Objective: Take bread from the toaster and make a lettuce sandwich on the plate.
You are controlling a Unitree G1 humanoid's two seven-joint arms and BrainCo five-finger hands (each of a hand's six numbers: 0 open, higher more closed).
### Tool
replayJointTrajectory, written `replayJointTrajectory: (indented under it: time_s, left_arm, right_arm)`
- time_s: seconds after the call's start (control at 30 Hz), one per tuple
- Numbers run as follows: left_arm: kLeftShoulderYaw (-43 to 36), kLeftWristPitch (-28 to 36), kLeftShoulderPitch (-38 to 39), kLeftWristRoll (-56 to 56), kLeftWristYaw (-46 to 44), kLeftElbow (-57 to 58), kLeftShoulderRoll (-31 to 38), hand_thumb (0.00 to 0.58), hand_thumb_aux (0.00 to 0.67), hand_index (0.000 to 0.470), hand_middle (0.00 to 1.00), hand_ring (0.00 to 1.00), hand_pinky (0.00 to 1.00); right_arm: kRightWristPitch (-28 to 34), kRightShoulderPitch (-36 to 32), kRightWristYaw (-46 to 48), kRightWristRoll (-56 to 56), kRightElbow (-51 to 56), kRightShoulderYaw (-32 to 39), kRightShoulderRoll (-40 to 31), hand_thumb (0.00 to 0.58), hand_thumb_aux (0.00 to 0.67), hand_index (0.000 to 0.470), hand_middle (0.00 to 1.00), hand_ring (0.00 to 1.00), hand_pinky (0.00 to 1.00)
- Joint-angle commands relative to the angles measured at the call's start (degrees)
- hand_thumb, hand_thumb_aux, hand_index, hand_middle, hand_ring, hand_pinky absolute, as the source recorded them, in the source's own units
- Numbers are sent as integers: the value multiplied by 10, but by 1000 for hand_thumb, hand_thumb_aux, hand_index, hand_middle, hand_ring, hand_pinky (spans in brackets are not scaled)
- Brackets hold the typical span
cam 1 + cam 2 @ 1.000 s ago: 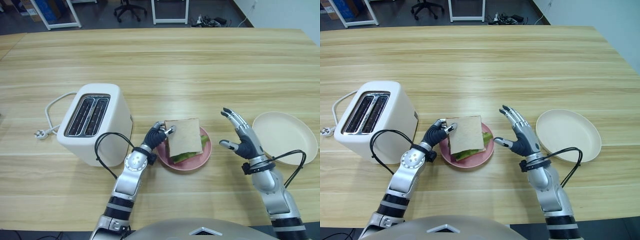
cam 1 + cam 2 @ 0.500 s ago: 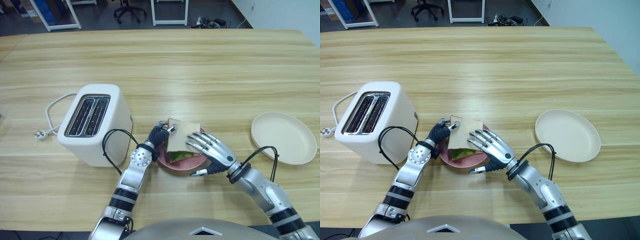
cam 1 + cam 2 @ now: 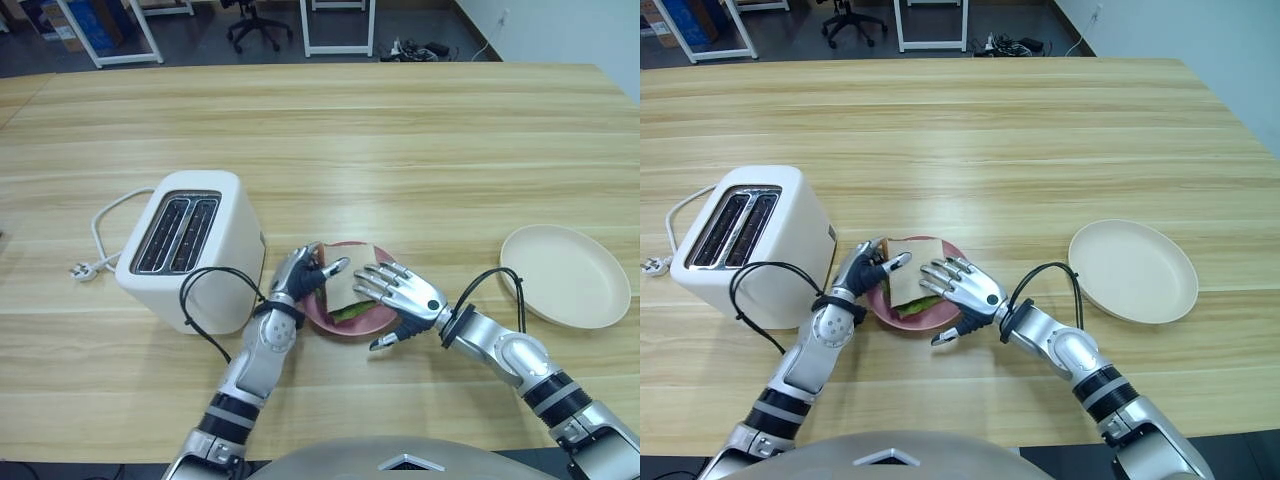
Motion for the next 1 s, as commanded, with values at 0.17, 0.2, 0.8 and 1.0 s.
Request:
replayJointTrajectory:
  time_s: [0.17,0.2,0.8,1.0]
  left_arm:
    - [25,30,-15,269,150,-157,46,0,0,0,0,0,0]
    - [33,31,-9,275,155,-170,47,0,0,0,0,0,0]
    - [135,-119,125,23,107,-220,34,0,0,0,0,0,0]
    - [179,-156,299,-210,-194,-314,199,580,670,470,1000,1000,1000]
  right_arm:
    - [-10,37,86,-39,51,100,-21,0,0,0,0,0,0]
    - [-8,37,86,-38,52,102,-22,0,0,0,0,0,0]
    - [-47,78,-138,284,-205,-197,1,0,0,0,0,0,0]
    - [-55,218,96,462,-263,-237,-134,580,670,470,1000,1000,1000]
